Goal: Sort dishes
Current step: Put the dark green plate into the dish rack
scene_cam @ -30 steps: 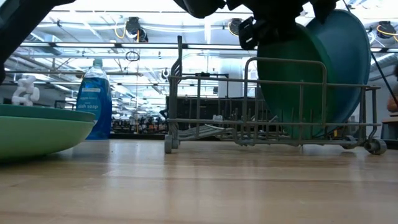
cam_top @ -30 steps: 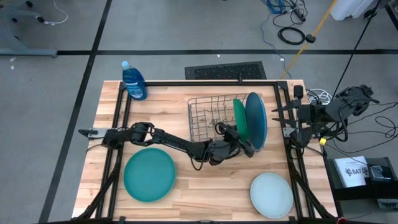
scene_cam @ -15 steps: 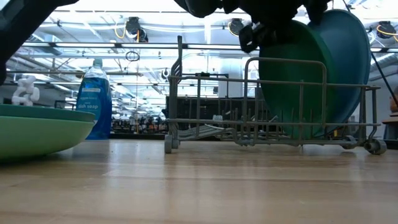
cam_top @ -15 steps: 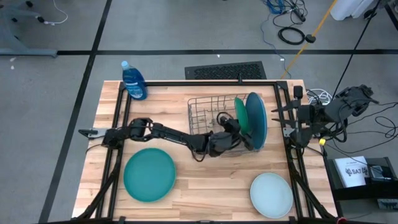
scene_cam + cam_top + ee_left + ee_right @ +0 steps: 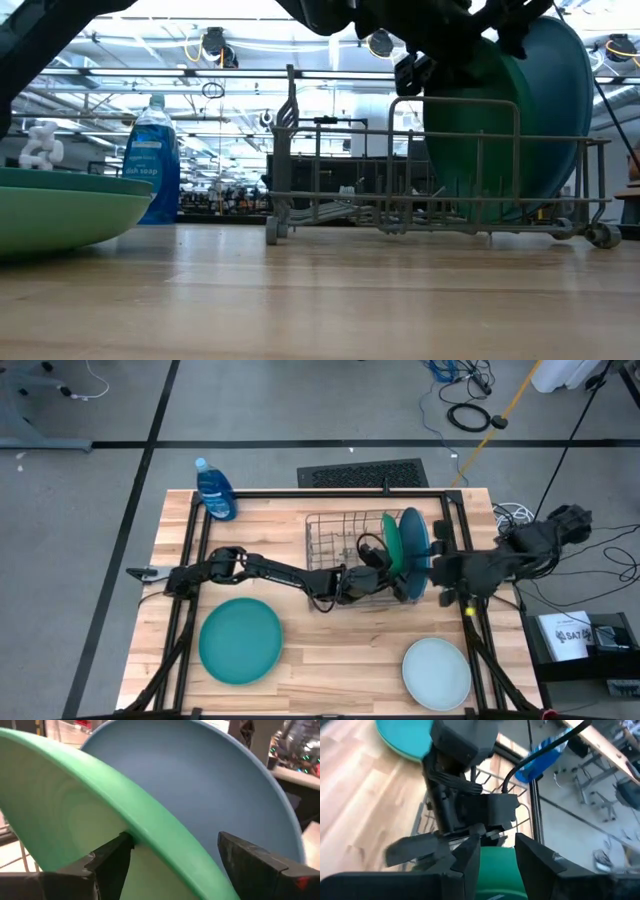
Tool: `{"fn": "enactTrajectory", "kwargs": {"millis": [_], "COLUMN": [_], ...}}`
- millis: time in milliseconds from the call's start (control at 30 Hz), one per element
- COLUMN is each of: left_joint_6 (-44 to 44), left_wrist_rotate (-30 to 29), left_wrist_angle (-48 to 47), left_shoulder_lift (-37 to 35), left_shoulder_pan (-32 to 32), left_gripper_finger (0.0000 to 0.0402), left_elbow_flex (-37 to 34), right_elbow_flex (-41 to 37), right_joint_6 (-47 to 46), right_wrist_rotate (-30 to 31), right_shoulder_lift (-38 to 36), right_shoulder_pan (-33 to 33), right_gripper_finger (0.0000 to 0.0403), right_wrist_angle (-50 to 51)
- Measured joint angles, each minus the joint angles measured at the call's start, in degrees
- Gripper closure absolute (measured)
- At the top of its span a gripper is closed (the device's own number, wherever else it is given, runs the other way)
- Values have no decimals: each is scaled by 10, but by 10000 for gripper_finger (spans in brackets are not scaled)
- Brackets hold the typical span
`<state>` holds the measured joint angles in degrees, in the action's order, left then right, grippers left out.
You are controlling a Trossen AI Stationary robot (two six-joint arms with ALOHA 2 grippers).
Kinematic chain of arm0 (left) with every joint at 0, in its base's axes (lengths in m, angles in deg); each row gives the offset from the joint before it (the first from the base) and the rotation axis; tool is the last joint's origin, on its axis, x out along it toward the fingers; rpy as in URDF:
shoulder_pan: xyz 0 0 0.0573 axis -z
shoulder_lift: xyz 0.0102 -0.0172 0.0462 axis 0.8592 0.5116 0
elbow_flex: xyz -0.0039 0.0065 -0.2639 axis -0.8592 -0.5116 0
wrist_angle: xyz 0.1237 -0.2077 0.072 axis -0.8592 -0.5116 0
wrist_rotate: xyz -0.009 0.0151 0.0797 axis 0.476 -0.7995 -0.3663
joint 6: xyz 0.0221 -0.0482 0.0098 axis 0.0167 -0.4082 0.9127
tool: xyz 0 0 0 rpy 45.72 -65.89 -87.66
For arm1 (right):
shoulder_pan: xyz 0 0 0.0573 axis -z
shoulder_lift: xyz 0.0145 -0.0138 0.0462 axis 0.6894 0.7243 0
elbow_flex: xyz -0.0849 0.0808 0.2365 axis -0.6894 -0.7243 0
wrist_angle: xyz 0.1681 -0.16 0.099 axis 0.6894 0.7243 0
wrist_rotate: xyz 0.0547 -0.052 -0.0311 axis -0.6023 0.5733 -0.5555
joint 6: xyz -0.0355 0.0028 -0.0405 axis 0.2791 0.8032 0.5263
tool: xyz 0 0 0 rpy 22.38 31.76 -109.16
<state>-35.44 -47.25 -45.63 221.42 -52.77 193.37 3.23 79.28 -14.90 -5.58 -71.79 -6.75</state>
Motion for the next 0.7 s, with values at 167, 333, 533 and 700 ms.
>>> {"fn": "enactTrajectory", "kwargs": {"millis": [167, 333, 533, 700], "left_joint_6": [35, 49, 75, 75], "left_wrist_rotate": [8, 34, 49, 56], "left_wrist_angle": [0, 0, -1, -1], "left_shoulder_lift": [0, 0, 1, 1], "left_shoulder_pan": [5, 6, 8, 8], "left_gripper_finger": [109, 109, 109, 109], "left_elbow_flex": [1, 1, 1, 2], "right_elbow_flex": [0, 0, 0, 0], "right_joint_6": [-42, -106, -113, -113], "right_wrist_rotate": [-44, -45, -78, -123], "right_shoulder_lift": [32, 44, 47, 69], "right_shoulder_pan": [53, 119, 168, 214], "right_gripper_finger": [287, 287, 287, 287], "right_wrist_angle": [0, -4, -37, -29]}}
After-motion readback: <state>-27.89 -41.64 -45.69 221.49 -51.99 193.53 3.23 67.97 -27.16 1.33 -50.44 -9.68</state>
